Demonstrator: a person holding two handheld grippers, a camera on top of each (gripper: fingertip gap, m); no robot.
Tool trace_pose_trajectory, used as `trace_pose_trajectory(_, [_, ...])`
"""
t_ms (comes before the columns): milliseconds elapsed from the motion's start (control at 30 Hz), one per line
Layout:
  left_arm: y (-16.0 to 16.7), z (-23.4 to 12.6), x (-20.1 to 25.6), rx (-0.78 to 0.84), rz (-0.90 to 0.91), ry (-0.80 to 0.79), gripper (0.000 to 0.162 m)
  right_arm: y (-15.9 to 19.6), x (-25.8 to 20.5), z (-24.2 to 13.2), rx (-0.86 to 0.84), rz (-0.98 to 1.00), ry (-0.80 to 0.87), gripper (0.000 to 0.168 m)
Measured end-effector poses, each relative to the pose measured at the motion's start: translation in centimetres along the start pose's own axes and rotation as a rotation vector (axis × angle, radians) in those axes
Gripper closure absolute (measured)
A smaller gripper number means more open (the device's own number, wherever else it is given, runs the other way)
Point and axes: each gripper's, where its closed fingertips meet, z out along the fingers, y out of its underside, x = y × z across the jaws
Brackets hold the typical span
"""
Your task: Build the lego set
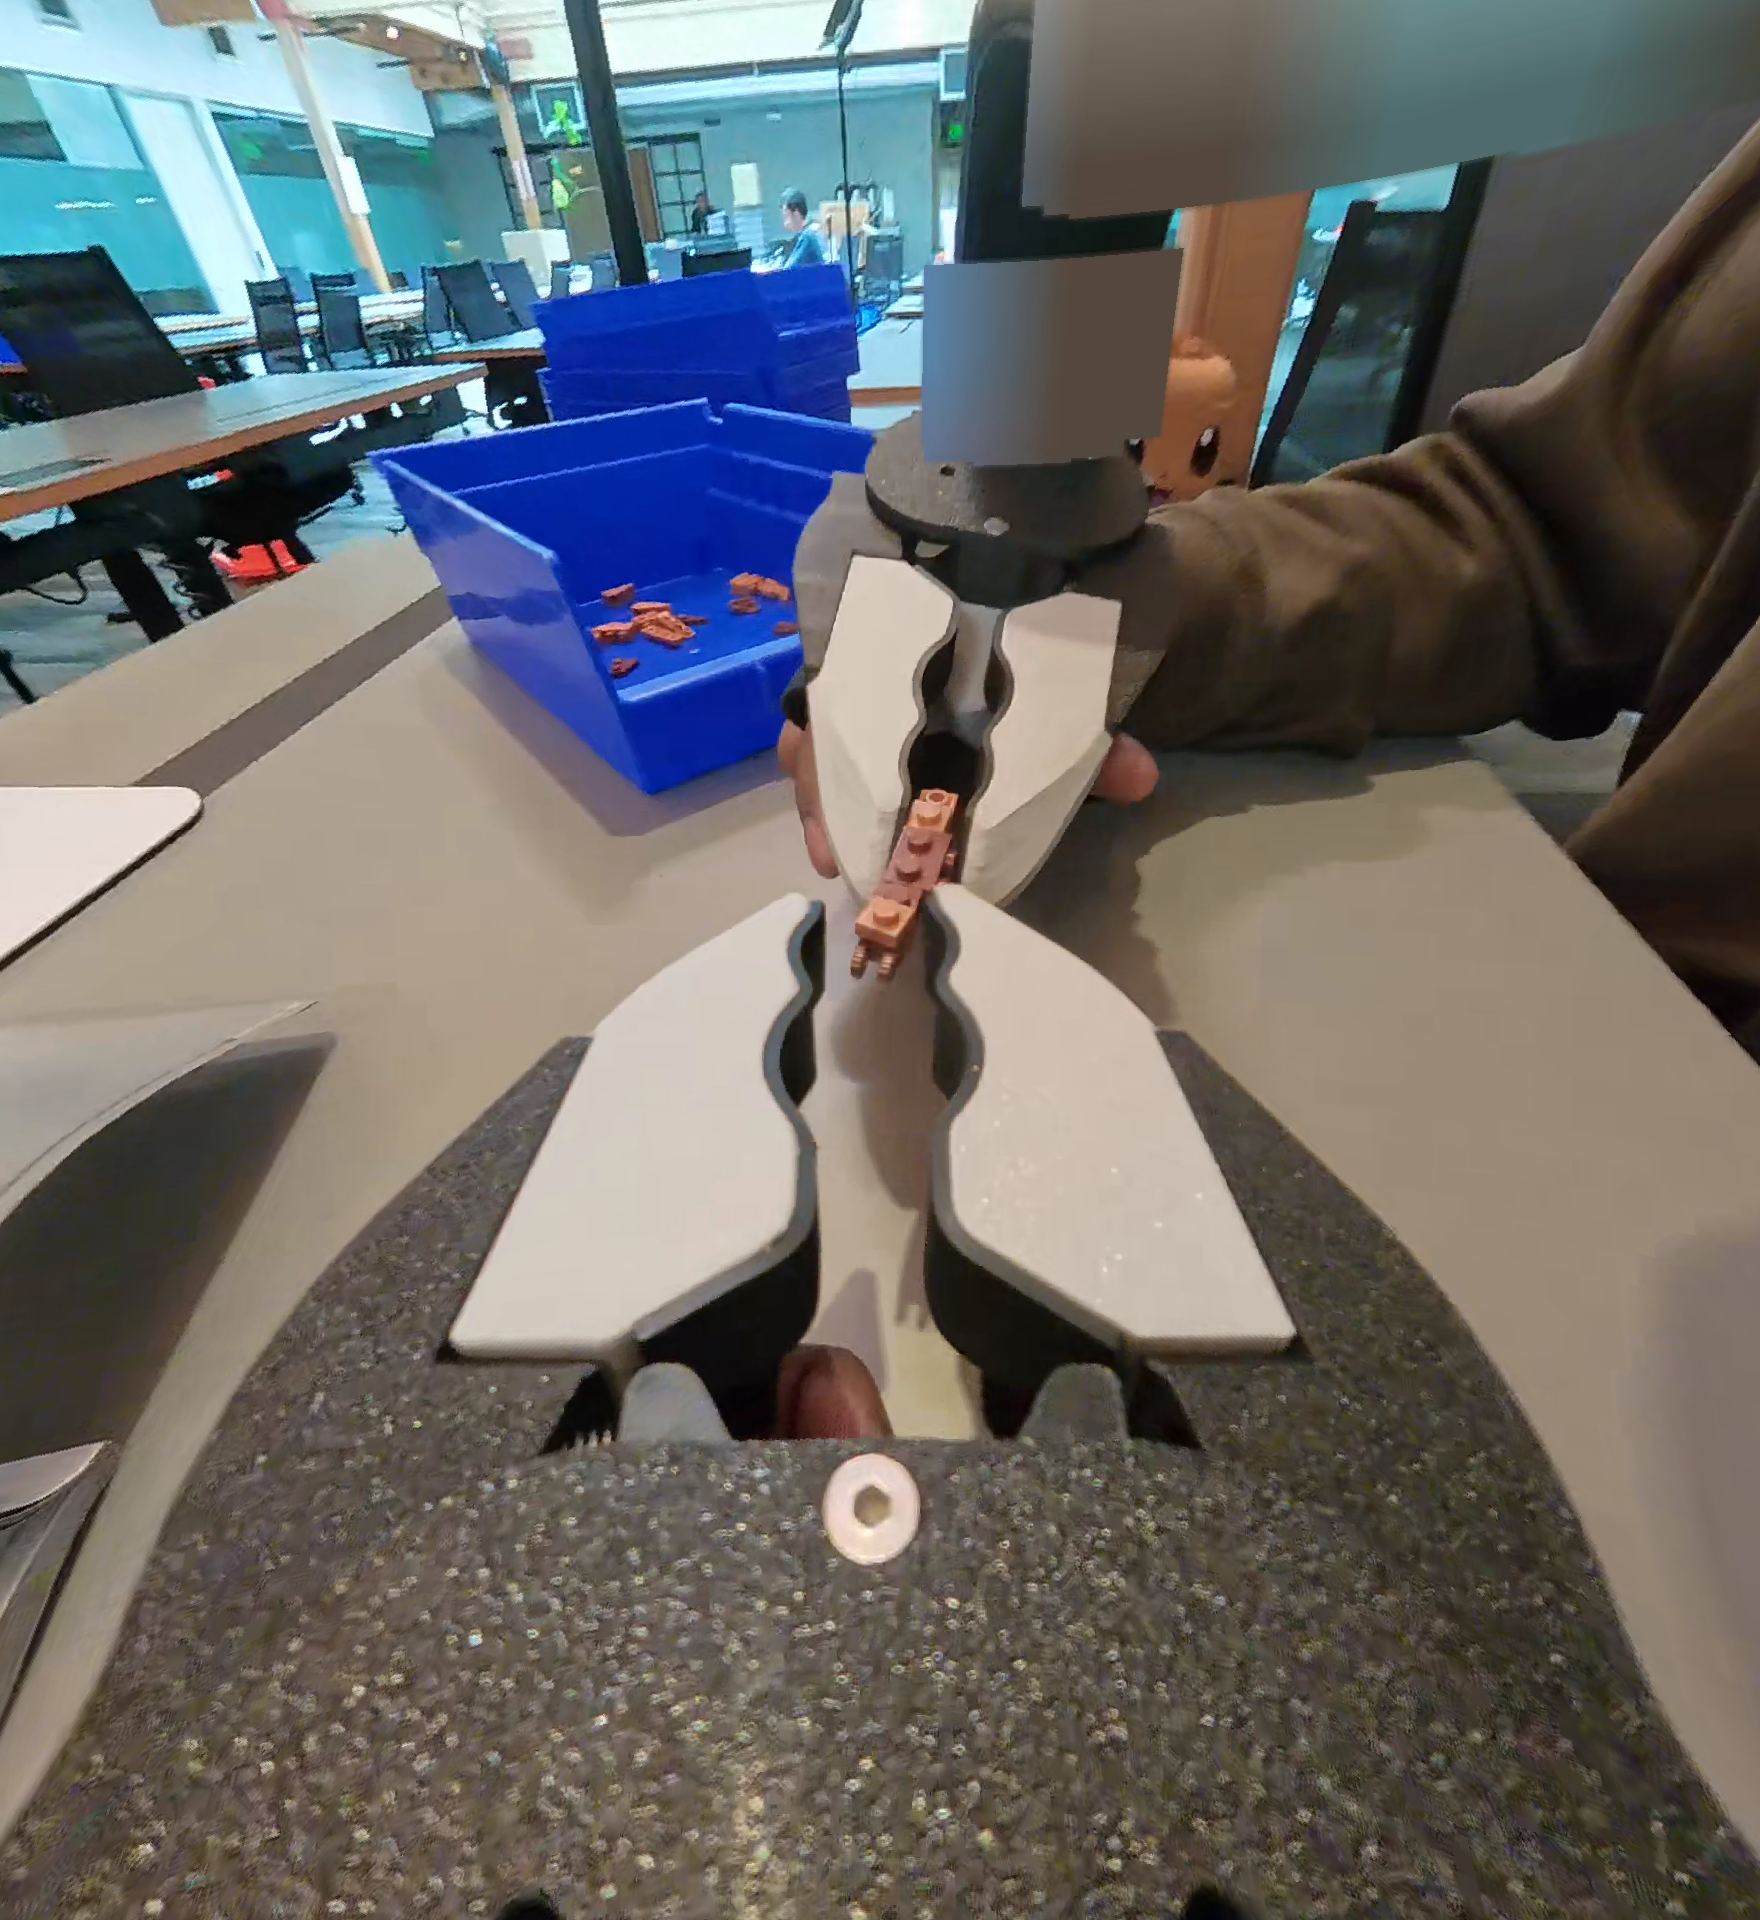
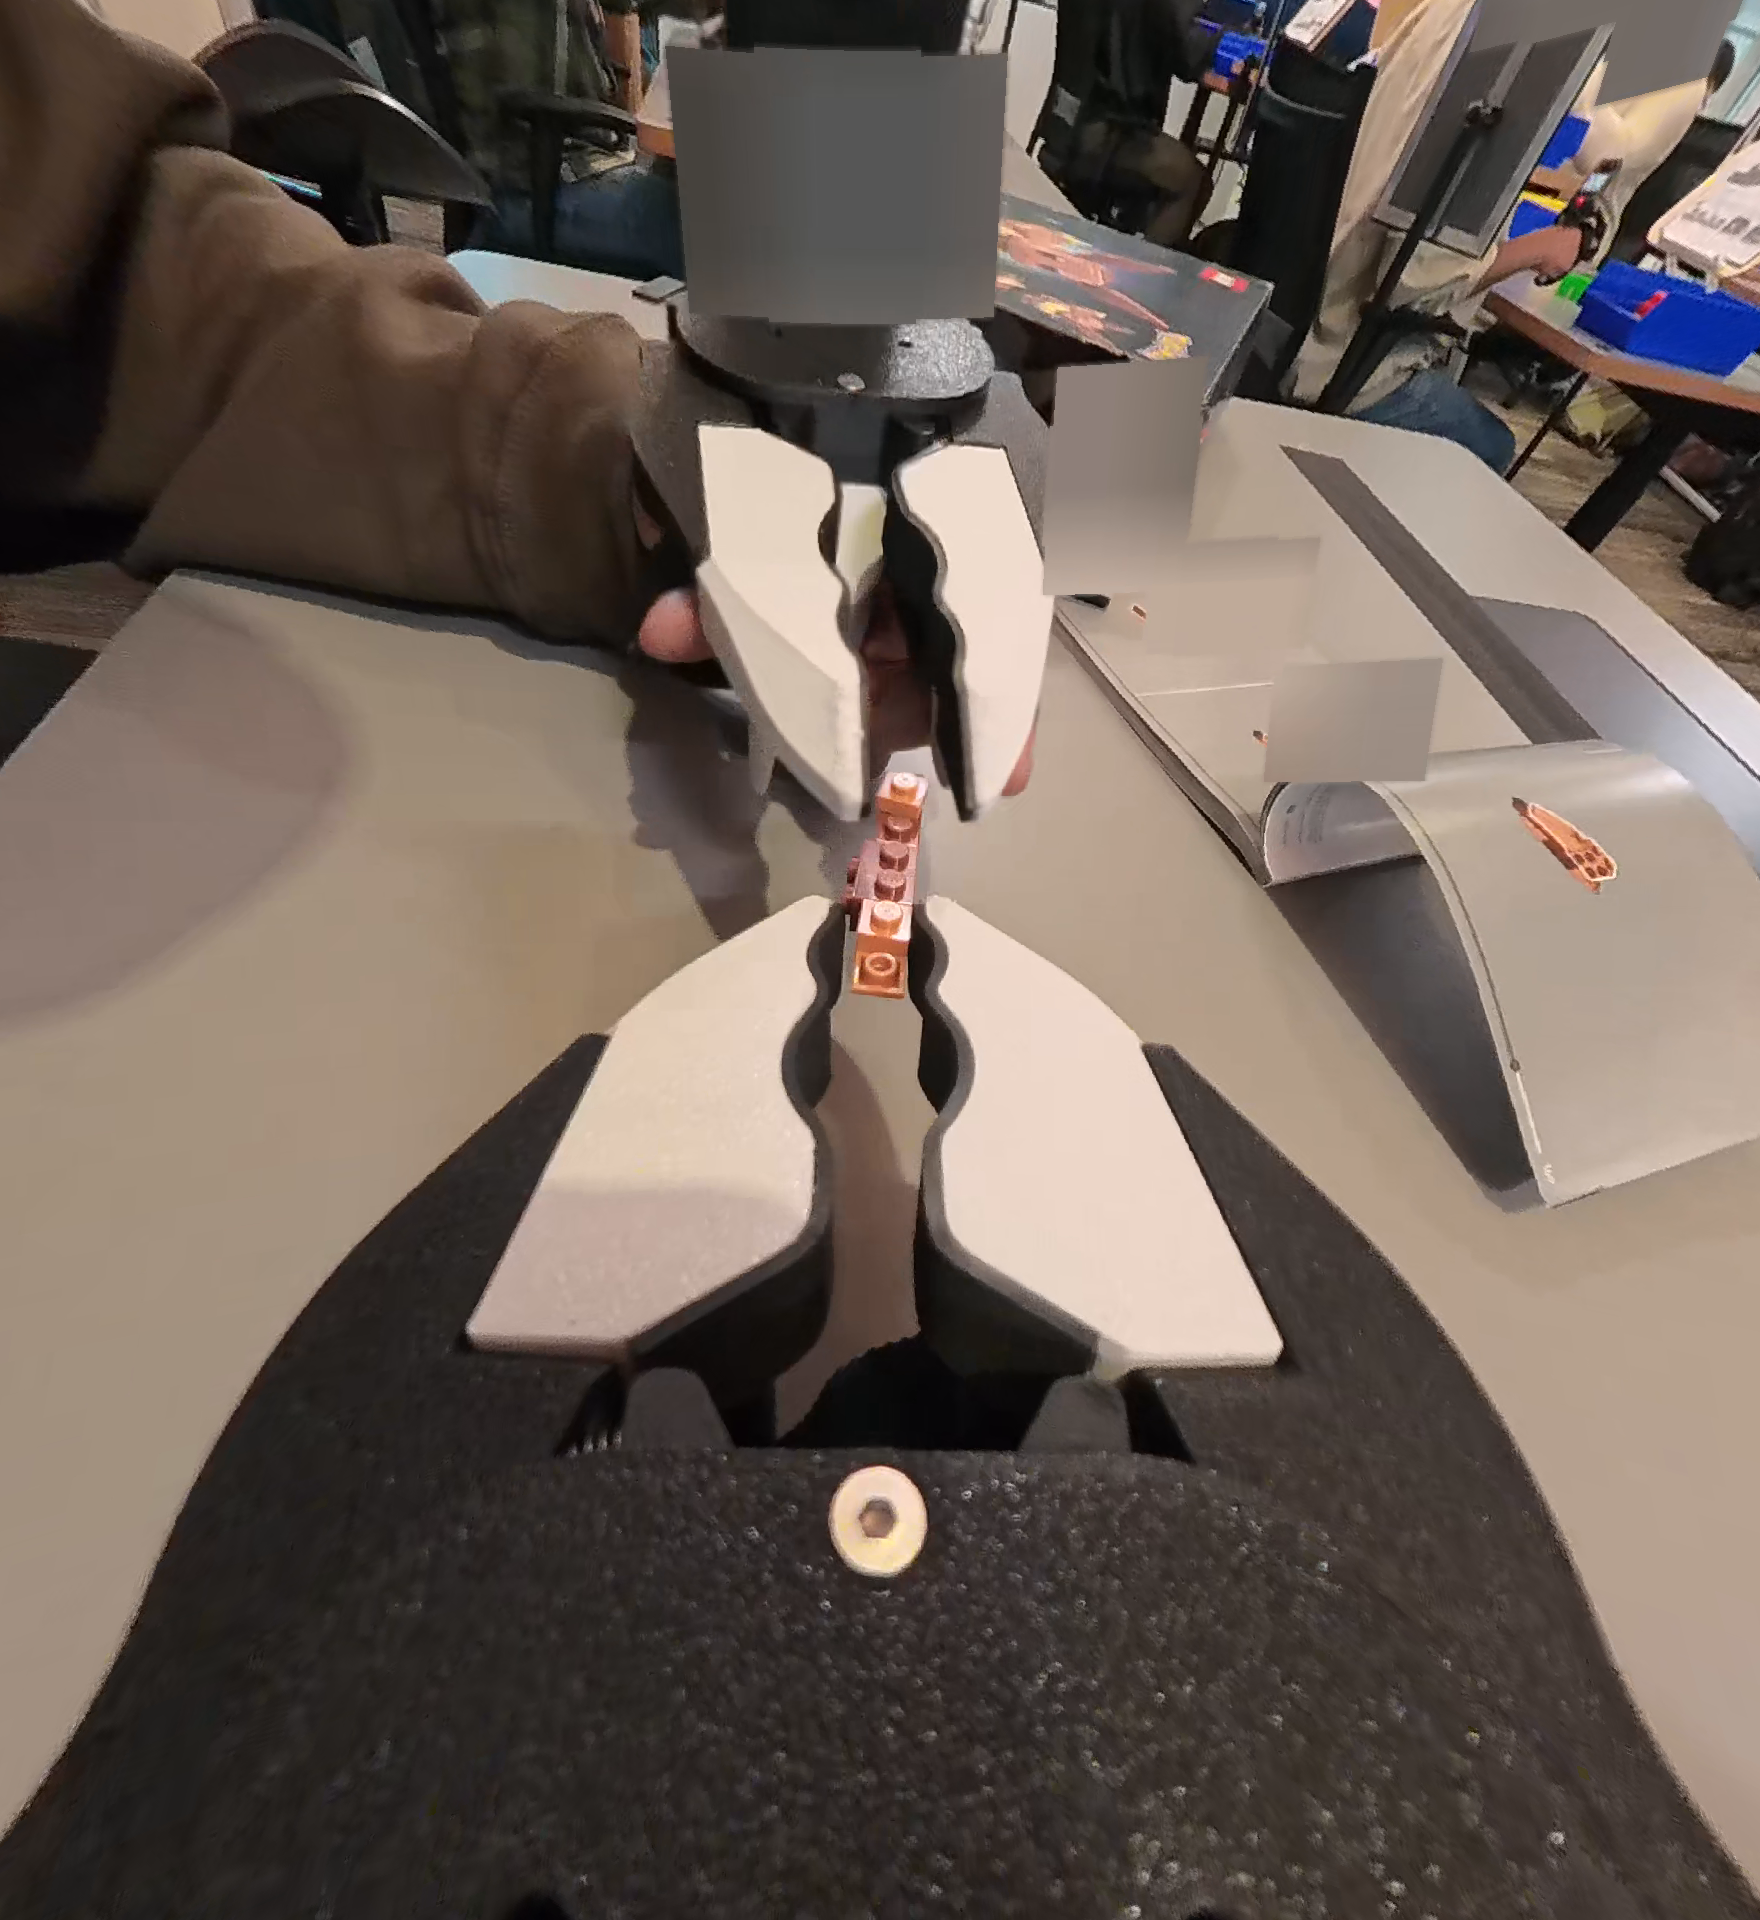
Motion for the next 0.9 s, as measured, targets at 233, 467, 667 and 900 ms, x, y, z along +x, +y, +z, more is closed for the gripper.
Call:
trace_pose_trajectory(233, [-0.5, -0.3, 0.4, 0.033, -0.005, 0.031, 0.151, -0.3, -0.1, -0.1, 0.011, -0.018, 0.005, 0.157])
trace_pose_trajectory(467, [-0.4, -0.2, 0.5, 0.03, 0.005, 0.033, 0.15, -0.6, -0.2, -0.1, 0.028, -0.034, 0.008, 0.157])
trace_pose_trajectory(667, [-0.7, -0.3, 0.4, 0.039, 0.031, 0.016, 0.151, -1.0, -0.1, -0.2, 0.042, -0.048, 0.028, 0.157])
trace_pose_trajectory(900, [-1.2, -0.3, 0.2, 0.056, 0.066, -0.013, 0.152, -1.5, 0.2, -0.3, 0.068, -0.059, 0.061, 0.157])
